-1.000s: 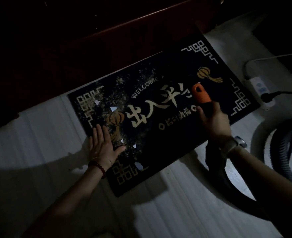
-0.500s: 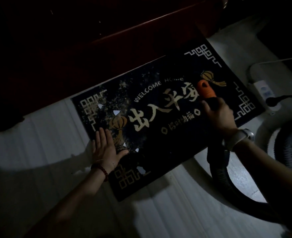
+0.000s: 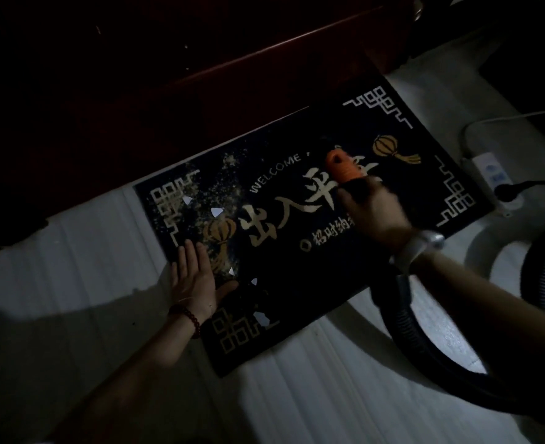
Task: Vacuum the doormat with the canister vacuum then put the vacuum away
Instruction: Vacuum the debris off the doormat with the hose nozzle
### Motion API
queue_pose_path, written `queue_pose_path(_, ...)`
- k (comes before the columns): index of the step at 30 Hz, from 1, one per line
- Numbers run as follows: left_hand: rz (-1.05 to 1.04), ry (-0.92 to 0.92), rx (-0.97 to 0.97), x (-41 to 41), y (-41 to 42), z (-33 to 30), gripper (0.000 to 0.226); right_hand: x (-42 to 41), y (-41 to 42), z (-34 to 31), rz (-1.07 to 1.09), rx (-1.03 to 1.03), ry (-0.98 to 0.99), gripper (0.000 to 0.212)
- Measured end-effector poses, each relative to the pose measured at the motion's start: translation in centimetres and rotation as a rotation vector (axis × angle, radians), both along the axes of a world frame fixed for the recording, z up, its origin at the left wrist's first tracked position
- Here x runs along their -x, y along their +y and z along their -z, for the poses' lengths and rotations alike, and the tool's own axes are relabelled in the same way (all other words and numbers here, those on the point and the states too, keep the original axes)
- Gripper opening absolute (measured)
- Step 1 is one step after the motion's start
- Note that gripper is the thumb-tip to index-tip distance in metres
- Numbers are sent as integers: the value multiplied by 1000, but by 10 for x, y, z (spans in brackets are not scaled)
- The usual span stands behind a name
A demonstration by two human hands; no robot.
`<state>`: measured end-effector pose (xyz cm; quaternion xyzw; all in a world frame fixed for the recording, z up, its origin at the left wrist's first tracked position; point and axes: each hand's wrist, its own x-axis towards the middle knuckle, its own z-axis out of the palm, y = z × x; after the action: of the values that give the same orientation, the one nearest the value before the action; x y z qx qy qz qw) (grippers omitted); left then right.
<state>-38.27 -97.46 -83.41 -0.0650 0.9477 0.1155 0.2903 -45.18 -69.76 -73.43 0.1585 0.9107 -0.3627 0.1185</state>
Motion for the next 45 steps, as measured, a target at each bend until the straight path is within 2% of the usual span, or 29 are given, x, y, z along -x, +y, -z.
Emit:
queue_pose_path(2,2,2,1,-1,0,0,103,-15,-23,9,-170,14,-31,39)
queue_pose_path(4,3,7,18,-1,0,-1,102,-20,-22,13,-234,-33,-17,38)
queue_pose_path(9,14,3,30,0,1,-1,103,18,24,0,83,-56,7,42)
queue_pose_path(11,18,11,32,0,0,0,104,19,13,3,90,-27,41,42)
queue_pose_path(15,11,0,12,0,0,-1,102,-17,-31,16,-233,11,-15,40)
queue_pose_path(17,10,-2,9,0,0,-3,102,-16,-27,14,-284,-36,-30,39)
queue_pose_path(22,0,4,-22,-2,-1,-2,104,38,26,7,111,-90,4,49)
queue_pose_path(24,-11,11,-38,-2,-2,-3,103,46,24,9,151,-151,21,50)
queue_pose_path(26,-2,4,-27,-2,-3,-2,105,37,4,14,158,-75,54,48)
queue_pose_path(28,15,-13,-9,0,-3,-2,108,18,-21,24,39,19,93,45)
queue_pose_path(30,20,-23,-1,1,-2,-2,105,-5,-44,29,-211,66,64,42)
queue_pose_path(32,21,-14,10,1,-1,-3,102,-18,-51,31,-392,23,11,43)
queue_pose_path(33,21,-9,11,1,-1,-4,102,-17,-48,29,-403,-8,-8,45)
queue_pose_path(42,17,45,-37,-3,-5,-2,105,44,34,21,141,-167,30,50)
queue_pose_path(45,14,86,-52,-4,-7,2,133,56,42,26,323,-171,30,53)
